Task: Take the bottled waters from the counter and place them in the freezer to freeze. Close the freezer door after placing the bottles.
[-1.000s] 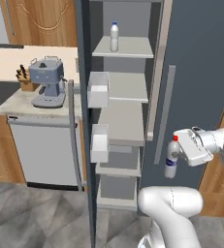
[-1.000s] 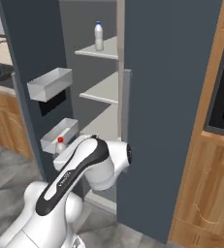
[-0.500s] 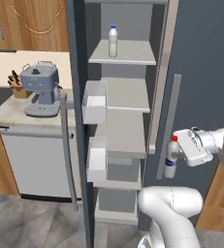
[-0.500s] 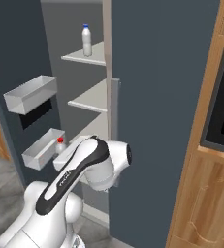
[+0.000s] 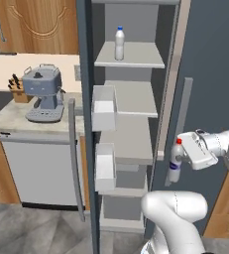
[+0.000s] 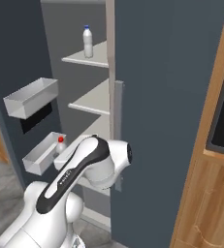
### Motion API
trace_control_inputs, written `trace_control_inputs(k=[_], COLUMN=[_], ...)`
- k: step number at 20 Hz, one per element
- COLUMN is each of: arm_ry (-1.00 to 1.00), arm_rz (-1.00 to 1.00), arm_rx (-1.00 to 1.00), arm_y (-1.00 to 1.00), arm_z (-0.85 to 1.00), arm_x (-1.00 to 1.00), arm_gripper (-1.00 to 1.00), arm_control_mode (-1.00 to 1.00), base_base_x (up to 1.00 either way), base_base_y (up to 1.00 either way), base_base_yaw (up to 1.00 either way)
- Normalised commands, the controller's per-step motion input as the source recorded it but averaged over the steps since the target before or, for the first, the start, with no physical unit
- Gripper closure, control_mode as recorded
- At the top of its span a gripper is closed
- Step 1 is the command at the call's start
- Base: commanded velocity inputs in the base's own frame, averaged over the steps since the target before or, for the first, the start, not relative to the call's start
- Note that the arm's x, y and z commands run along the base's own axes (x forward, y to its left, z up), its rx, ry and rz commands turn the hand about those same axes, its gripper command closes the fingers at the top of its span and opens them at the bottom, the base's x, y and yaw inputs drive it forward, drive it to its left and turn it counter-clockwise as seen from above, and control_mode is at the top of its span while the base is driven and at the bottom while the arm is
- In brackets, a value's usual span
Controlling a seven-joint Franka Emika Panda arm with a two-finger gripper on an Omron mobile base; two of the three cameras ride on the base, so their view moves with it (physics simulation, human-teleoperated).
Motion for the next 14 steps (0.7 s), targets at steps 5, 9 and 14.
trace_control_inputs(k=[5,9,14], arm_ry=[0.0,0.0,0.0], arm_rz=[0.0,0.0,0.0], arm_rx=[0.0,0.0,0.0], arm_y=[0.0,0.0,0.0], arm_z=[0.0,0.0,0.0], arm_x=[0.0,0.0,0.0], arm_gripper=[1.0,1.0,1.0], arm_control_mode=[1.0,1.0,1.0], base_base_x=[0.48,0.44,0.23], base_base_y=[0.19,0.26,0.1], base_base_yaw=[0.0,0.0,0.0])
